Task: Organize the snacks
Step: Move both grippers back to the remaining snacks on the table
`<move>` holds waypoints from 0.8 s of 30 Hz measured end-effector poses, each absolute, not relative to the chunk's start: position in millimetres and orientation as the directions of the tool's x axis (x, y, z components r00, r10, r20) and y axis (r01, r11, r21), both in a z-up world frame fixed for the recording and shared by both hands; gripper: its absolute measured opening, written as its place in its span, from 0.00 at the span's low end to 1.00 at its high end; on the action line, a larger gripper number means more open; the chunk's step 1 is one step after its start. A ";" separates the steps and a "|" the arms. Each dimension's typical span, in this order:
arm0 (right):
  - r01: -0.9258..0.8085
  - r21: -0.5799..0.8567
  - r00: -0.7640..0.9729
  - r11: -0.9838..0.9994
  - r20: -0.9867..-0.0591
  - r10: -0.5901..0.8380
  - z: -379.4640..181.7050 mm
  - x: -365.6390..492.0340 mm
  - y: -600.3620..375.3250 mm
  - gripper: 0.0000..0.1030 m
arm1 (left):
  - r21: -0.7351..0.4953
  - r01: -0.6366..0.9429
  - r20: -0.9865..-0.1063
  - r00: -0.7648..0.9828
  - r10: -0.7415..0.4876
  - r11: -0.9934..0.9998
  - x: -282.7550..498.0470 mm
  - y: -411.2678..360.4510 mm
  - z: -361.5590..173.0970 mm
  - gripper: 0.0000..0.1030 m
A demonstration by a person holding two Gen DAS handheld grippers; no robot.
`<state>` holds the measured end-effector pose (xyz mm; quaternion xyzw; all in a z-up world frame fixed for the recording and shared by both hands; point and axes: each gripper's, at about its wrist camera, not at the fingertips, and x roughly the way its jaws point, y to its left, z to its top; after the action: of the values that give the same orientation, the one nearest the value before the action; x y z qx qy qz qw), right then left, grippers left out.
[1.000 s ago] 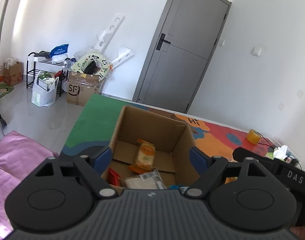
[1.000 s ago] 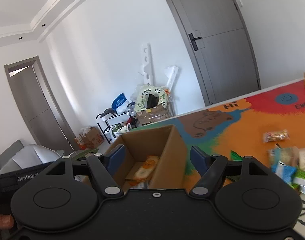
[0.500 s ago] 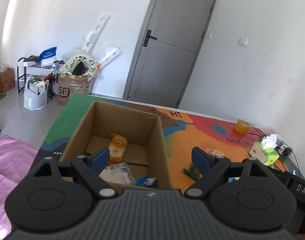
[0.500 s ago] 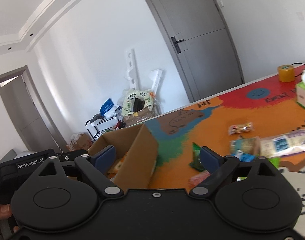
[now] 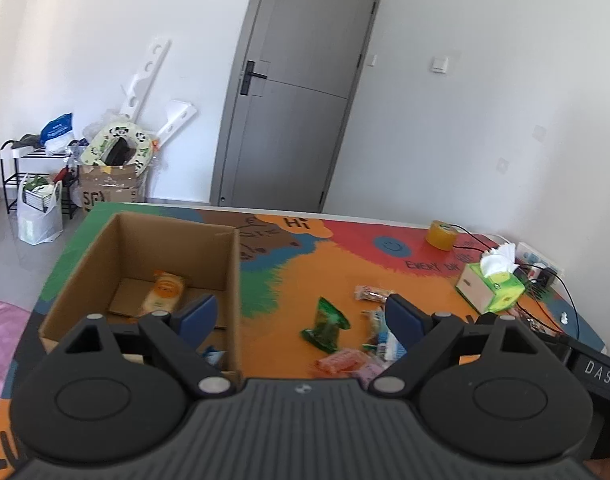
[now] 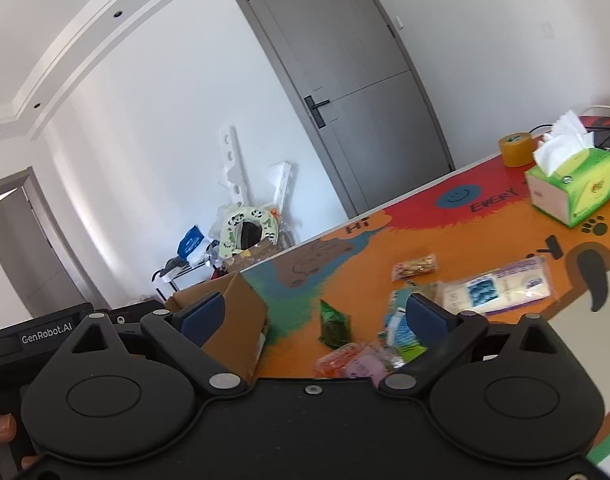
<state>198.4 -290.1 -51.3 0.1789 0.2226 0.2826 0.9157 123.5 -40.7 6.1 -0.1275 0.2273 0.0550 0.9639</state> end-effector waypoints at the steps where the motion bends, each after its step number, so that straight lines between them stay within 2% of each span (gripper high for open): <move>1: -0.434 0.454 0.744 0.778 -0.307 0.594 -51.7 198.3 -294.5 0.96 | -0.222 -0.158 -0.453 0.890 0.041 0.962 125.2 -43.8 5.5 0.87; 20: -0.332 0.476 0.765 0.815 -0.369 0.527 -85.6 214.9 -342.7 0.95 | -0.231 -0.071 -0.495 0.867 -0.054 0.970 159.6 -92.0 -23.9 0.87; 24: -0.319 0.479 0.757 0.818 -0.390 0.524 -95.3 221.6 -345.3 0.90 | -0.233 -0.057 -0.508 0.858 -0.072 0.971 169.8 -97.2 -35.7 0.86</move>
<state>221.6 -345.3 -95.3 0.1956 0.2617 0.2301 0.9167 169.8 -97.2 -35.7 -0.1210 0.2662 -0.0038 0.9563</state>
